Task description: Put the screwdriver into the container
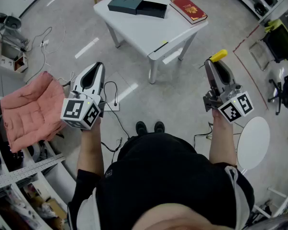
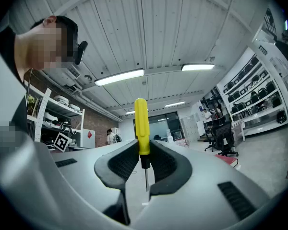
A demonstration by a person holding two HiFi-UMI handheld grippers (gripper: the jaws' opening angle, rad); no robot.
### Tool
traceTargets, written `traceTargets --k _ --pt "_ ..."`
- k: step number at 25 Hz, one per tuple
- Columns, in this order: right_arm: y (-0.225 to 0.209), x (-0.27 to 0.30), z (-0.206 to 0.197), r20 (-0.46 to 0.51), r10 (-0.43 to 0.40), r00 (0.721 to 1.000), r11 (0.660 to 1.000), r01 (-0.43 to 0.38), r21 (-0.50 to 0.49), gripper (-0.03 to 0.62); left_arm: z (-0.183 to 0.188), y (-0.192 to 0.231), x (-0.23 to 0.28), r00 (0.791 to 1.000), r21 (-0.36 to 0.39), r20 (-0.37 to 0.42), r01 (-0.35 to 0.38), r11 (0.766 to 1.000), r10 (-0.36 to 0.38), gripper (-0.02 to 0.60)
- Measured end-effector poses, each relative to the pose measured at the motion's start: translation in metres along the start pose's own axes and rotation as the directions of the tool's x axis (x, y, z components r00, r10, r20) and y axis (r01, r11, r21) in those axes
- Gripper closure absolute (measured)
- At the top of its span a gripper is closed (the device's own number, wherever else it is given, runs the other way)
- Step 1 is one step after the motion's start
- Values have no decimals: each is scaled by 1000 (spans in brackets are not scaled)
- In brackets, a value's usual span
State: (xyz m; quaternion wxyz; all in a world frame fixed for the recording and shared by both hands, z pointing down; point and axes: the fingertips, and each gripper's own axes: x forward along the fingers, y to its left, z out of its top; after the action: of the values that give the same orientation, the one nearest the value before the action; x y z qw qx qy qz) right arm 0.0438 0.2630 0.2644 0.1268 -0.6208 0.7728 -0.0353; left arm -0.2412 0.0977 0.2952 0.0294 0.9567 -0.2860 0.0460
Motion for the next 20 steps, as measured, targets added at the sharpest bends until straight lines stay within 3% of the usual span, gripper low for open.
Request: traceTargets --k 14,20 --pt "-9 -6 6 25 6 1000 1000 -6 -8 510 1 -5 -4 999 15 10 -36 999 36 549" --pt "-25 -31 20 88 27 996 999 -31 40 510 1 -25 1 998 49 -7 -67 997 67 549"
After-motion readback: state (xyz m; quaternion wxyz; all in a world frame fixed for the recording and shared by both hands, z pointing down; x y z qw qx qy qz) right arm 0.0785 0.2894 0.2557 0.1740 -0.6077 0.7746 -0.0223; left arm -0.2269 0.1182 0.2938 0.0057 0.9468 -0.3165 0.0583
